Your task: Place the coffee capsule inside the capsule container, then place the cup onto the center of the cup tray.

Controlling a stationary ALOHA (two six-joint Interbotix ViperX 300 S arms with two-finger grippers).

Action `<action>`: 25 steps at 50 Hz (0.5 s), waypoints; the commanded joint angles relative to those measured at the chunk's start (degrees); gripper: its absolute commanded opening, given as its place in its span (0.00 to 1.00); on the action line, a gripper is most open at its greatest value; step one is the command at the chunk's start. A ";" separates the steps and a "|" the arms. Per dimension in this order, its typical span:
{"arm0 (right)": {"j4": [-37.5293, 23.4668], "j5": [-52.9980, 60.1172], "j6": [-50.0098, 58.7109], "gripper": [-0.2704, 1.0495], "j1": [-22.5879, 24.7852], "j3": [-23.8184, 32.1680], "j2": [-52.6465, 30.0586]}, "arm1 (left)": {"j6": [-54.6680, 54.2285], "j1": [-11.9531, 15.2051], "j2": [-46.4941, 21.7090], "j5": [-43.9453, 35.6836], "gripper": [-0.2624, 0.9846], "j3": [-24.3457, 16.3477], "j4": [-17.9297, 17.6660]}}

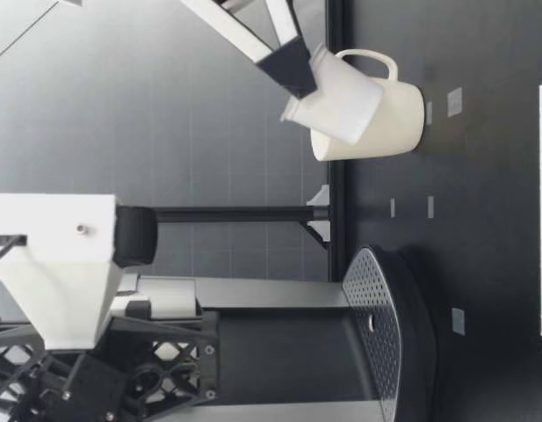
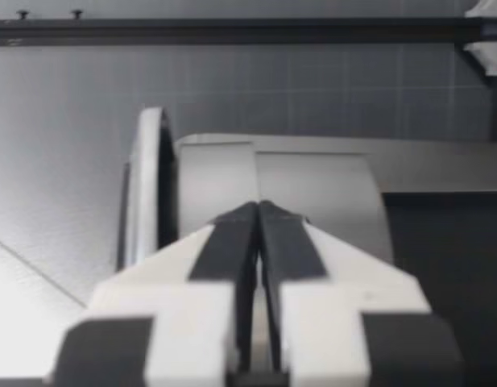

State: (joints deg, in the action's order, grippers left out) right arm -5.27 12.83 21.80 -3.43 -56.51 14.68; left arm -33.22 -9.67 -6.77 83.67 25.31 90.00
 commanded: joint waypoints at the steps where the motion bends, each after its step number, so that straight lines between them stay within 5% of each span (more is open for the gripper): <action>1: -0.09 0.62 -0.09 0.60 -0.35 0.44 1.32 | -0.26 -0.18 1.23 1.49 0.26 -0.18 1.58; 25: -0.09 1.49 -0.09 0.60 -0.35 0.62 1.32 | -1.58 0.97 3.08 2.02 0.26 1.67 6.06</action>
State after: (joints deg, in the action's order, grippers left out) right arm -5.27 13.71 21.80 -3.52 -56.60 14.77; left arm -34.37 -9.49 -5.89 85.34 27.25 95.10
